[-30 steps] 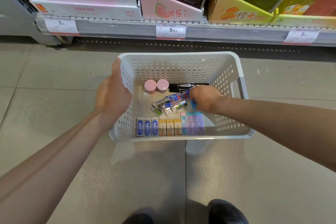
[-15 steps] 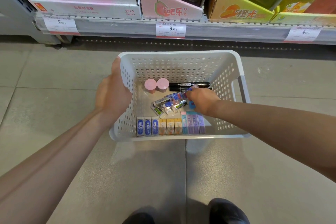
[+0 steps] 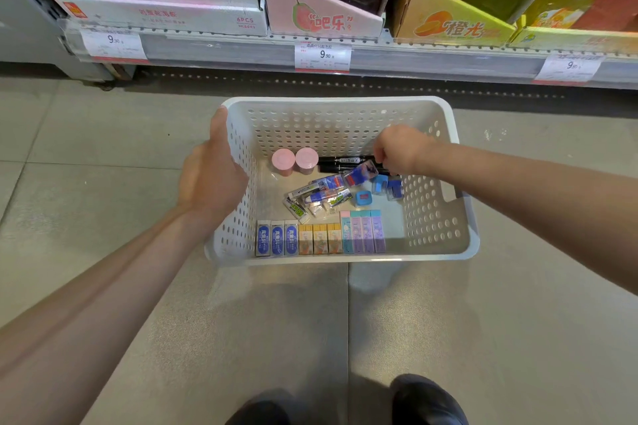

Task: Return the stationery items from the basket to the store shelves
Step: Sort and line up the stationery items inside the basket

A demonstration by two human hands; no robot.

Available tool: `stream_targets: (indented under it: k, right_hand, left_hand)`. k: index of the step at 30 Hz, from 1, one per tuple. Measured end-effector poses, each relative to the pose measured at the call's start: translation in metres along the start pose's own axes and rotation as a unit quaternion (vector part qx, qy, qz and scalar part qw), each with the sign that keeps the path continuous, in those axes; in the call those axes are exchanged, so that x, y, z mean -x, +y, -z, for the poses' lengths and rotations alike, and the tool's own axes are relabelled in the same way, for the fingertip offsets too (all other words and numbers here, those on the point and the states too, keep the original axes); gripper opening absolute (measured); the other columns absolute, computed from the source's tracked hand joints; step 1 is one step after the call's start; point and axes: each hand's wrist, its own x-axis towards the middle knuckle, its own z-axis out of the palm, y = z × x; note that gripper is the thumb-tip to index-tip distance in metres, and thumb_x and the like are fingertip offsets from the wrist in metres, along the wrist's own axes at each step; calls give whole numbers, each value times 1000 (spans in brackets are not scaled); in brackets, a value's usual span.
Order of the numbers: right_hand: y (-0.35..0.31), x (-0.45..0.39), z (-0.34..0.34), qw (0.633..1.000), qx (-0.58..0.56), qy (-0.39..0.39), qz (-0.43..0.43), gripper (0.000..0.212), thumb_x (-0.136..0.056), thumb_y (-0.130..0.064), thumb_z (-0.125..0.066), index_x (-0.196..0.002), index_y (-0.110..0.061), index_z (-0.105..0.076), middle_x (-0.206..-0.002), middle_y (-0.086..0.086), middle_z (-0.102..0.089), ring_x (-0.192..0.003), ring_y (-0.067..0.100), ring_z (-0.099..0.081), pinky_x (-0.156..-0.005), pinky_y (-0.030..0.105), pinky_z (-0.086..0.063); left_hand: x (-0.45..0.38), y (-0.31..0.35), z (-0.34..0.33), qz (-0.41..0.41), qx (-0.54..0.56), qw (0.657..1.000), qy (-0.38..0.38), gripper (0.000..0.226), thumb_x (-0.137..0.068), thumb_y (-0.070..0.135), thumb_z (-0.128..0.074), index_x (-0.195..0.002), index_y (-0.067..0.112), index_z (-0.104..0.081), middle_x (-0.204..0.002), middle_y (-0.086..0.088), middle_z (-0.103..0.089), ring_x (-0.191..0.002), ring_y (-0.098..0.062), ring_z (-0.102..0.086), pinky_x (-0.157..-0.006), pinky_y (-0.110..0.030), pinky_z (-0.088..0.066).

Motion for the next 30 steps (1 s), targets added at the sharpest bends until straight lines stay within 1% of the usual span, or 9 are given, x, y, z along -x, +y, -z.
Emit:
stream_targets:
  k: [1,4,9,13,17,20,22,27,30]
  right_hand:
    - [-2,1,-4,1000,18,-8,-3,24,-85,0,-51,-102,-6,-68,-102,12,-68,-88,27,-62,-73,30,-52]
    - [-9,6,-17,998,58,-16,-25,22,-84,-5,-57,-105,-5,-64,-104,12,-66,-85,27,-58,-66,29,-44]
    - [-18,9,-31,993,97,19,-70,24,-88,-6,-54,-111,-4,-59,-108,11,-64,-98,29,-63,-64,31,-42]
    - [-18,8,-38,991,95,22,-88,27,-90,-9,-52,-116,-6,-54,-115,10,-61,-103,29,-61,-66,32,-42]
    - [-17,5,-43,992,74,28,-102,24,-92,-6,-48,-115,-5,-56,-116,13,-62,-105,31,-61,-71,32,-45]
    - [-17,4,-44,993,45,29,-105,24,-91,-4,-47,-113,-3,-56,-115,14,-62,-105,32,-61,-79,35,-50]
    - [-18,4,-45,994,16,31,-106,23,-92,-5,-47,-113,-3,-57,-114,15,-62,-104,33,-61,-80,36,-50]
    - [-17,4,-45,992,-51,25,-116,19,-88,-3,-51,-105,-2,-61,-107,17,-64,-98,33,-62,-73,33,-46]
    - [-16,2,-43,988,-86,21,-124,14,-87,-4,-53,-98,-1,-62,-98,17,-64,-90,33,-62,-69,32,-45]
  left_hand:
    - [0,0,0,-2,0,1000,0,71,-85,-1,-41,-147,18,-12,-74,-13,-50,-65,-32,-51,-52,-32,-33]
    - [1,0,0,-1,4,1000,-5,71,-86,0,-42,-147,18,-12,-75,-13,-50,-65,-30,-51,-49,-31,-30]
    - [0,-1,-1,0,4,1000,-4,71,-86,0,-42,-147,18,-11,-78,-15,-53,-66,-31,-54,-49,-30,-33]
    - [0,0,0,-8,0,1000,-2,70,-86,-1,-43,-147,16,-13,-79,-13,-52,-65,-28,-52,-45,-30,-29]
    - [2,1,1,-6,8,1000,-4,69,-87,-1,-44,-147,16,-13,-87,-15,-54,-69,-28,-53,-46,-30,-31]
    - [1,1,1,-11,11,1000,-1,69,-86,-1,-44,-147,15,-14,-85,-15,-54,-67,-28,-53,-46,-29,-32]
    - [1,1,1,-13,13,1000,-2,69,-86,-2,-43,-147,14,-14,-81,-12,-51,-63,-25,-49,-43,-29,-28]
    - [2,2,2,-11,12,1000,-1,71,-85,-3,-42,-147,15,-14,-71,-11,-48,-56,-20,-44,-44,-32,-28]
    - [1,2,2,-7,10,1000,-1,71,-85,-3,-42,-148,13,-14,-71,-11,-49,-58,-24,-46,-45,-31,-27]
